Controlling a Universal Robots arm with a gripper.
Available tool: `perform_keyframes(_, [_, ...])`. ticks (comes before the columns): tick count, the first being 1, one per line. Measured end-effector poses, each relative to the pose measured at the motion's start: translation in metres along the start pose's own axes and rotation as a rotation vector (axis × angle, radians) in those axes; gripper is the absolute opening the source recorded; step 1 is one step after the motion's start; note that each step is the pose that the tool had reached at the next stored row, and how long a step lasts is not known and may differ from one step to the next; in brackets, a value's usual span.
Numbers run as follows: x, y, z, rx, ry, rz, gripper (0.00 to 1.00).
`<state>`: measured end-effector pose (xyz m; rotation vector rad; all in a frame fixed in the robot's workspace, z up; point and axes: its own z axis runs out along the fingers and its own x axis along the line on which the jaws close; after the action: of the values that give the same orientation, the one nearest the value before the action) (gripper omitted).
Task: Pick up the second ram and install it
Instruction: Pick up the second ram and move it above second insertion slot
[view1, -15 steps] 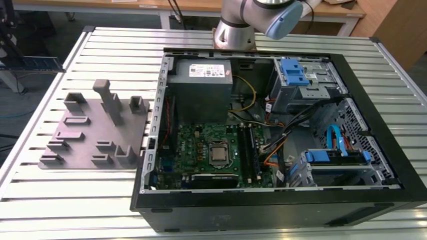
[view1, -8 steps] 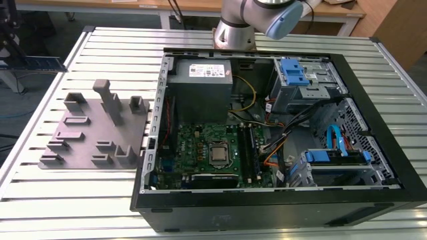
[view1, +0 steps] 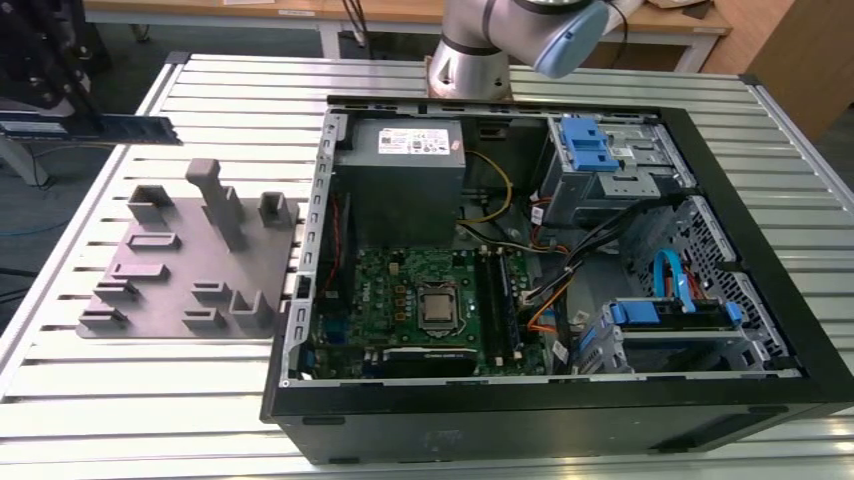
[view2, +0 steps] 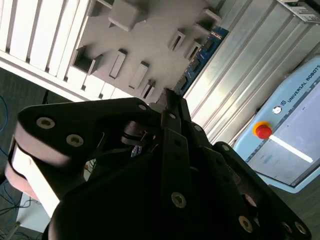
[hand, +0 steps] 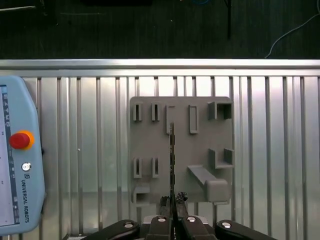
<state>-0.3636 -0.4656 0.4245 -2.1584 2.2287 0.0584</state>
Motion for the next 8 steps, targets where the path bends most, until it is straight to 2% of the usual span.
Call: perform_keyframes(8, [-0.0012,-0.0364,0.0015,-0.0002,0.0000,0.000,0.14])
